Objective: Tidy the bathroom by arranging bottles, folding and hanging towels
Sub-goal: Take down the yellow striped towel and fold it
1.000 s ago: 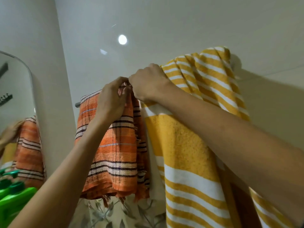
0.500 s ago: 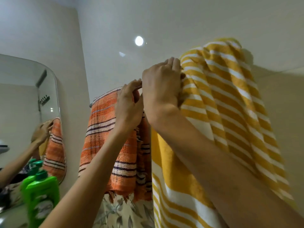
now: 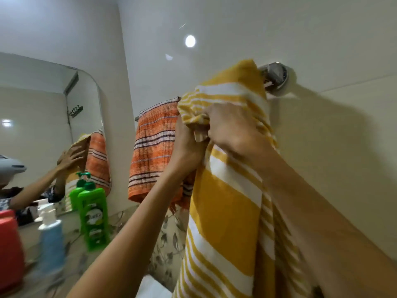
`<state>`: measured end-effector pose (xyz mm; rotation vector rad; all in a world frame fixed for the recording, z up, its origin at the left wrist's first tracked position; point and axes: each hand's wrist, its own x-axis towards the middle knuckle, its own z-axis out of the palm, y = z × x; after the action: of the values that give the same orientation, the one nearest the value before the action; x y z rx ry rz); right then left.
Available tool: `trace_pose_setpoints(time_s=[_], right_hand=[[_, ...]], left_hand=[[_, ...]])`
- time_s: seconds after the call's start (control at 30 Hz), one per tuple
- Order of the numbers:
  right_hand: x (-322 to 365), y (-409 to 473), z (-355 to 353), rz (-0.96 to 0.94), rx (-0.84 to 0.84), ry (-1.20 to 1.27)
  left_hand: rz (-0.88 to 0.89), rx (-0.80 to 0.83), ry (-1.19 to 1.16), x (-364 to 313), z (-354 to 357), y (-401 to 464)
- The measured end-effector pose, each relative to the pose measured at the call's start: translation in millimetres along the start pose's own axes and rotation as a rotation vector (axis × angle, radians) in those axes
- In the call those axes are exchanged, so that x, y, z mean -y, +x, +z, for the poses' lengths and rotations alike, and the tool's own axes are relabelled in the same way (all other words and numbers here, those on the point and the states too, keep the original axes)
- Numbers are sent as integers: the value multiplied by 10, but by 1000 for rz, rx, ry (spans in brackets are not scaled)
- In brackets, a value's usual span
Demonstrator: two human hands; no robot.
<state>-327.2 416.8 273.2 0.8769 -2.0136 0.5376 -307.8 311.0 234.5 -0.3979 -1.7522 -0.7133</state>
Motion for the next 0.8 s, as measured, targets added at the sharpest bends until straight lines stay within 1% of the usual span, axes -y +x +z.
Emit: trace_pose_setpoints(time_s=[0.03, 0.07, 0.1, 0.17, 0.23, 0.3, 0.4, 0.47, 0.53, 0.6, 0.7, 0.77, 0.8], right_hand=[[-28, -80, -49, -31, 85, 90], [-51, -196, -98, -38, 220, 211], [-110, -311, -118, -56, 307, 308], [-182, -568, -200, -117, 450, 466], [-211, -810, -241, -177, 499, 617], [-241, -1001, -242, -175, 508, 781], [-236, -1208, -269, -116, 528, 1025], [-234, -1265, -272, -38, 550, 1176], [-230, -1323, -276, -3, 643, 1286], [-224, -1406, -236, -17, 713, 1329], [-231, -1442, -88, 88, 790, 1402], [-342, -1491, 13, -40, 871, 1385], [-373, -1528, 6, -35, 840, 1374]], left_hand=[[-26, 36, 20, -52, -53, -51], [-58, 65, 85, -67, -117, -125], [-100, 86, 164, -133, -199, -249], [-97, 177, 268, -258, -327, -467], [-71, 261, 319, -416, -429, -648], [-67, 289, 361, -524, -500, -790], [-50, 343, 401, -709, -592, -992], [-61, 376, 433, -814, -664, -1114], [-64, 376, 477, -885, -710, -1253], [-77, 335, 484, -943, -723, -1428], [-94, 243, 481, -1013, -687, -1652], [-108, 202, 469, -1065, -653, -1765], [-116, 184, 463, -1096, -639, -1808]])
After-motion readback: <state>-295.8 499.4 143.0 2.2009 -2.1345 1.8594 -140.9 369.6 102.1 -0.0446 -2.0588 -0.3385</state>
